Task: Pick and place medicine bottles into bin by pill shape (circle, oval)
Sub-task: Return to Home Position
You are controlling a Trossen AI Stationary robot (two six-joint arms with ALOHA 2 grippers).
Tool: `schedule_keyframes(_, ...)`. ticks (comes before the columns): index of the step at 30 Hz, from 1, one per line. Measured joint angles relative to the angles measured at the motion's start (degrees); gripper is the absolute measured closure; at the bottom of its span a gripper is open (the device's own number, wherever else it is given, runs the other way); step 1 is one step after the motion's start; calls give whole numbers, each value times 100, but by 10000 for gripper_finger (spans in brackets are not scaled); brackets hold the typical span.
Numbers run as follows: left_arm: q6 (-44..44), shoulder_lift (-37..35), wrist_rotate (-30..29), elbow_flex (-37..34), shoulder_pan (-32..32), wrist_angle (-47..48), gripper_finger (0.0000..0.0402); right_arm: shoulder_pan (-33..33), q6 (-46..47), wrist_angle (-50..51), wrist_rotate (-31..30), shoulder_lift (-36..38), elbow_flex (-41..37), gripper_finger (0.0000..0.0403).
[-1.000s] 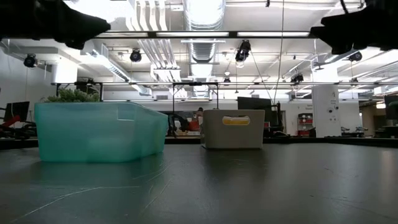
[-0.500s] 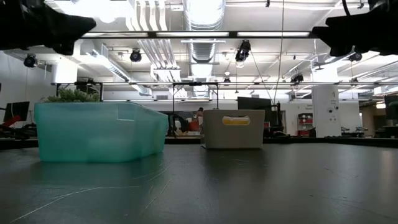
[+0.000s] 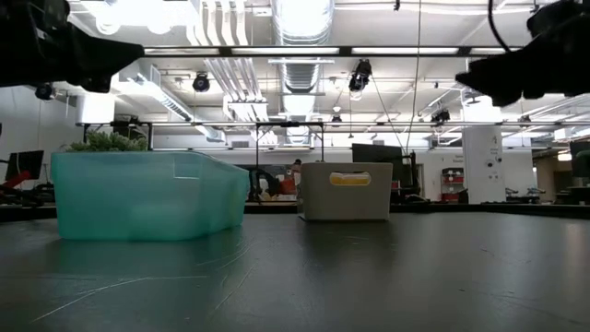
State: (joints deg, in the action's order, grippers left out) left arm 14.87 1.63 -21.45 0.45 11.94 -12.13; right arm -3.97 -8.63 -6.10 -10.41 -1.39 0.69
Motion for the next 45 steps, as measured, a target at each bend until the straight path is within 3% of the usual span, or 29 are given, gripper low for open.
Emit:
schedule_keyframes(6, -94, 42, -140, 0, 0, -51, 400, 0, 160, 242, -1087, -2, 0, 151)
schedule_keyframes(9, -93, 71, -143, 0, 0, -40, 400, 0, 55, 239, -1320, 8, -2, 147)
schedule_keyframes(17, -94, 191, -143, -4, 0, -38, 400, 0, -394, 246, -1346, 8, -4, 144)
schedule_keyframes(45, -94, 363, -143, -11, 0, -36, 400, 0, -35, 246, -1346, 7, -9, 149)
